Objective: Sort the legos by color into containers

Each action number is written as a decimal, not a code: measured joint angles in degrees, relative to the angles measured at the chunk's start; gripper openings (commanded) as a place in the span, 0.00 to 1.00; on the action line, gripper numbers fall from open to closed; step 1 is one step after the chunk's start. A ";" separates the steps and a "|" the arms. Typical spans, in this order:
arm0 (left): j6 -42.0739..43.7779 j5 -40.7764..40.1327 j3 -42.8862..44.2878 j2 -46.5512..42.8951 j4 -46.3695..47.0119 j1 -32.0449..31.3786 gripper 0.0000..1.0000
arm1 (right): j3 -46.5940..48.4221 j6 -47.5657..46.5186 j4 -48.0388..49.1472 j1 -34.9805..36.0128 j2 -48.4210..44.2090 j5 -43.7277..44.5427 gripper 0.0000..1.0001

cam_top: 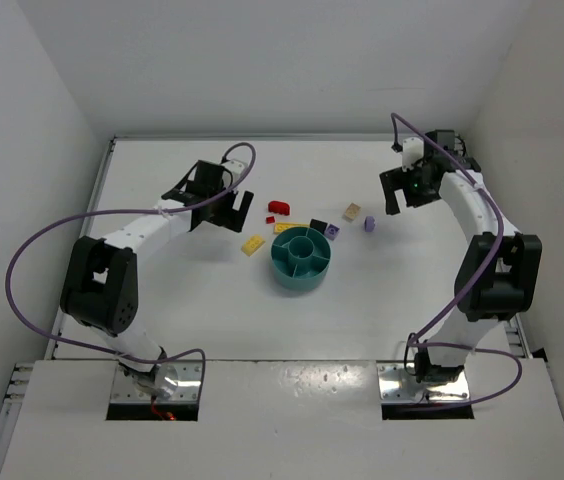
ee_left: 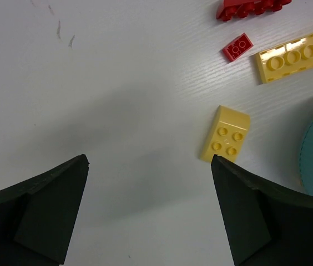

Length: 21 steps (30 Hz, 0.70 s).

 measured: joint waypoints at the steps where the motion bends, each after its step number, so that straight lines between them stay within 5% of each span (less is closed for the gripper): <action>1: 0.42 0.04 0.02 0.00 -0.04 0.00 0.99 | 0.02 -0.13 0.15 0.00 0.00 0.20 1.00; 21: 5.38 0.68 -1.29 2.89 -3.28 -0.13 0.90 | -1.97 -2.56 2.16 -0.04 0.07 1.05 1.00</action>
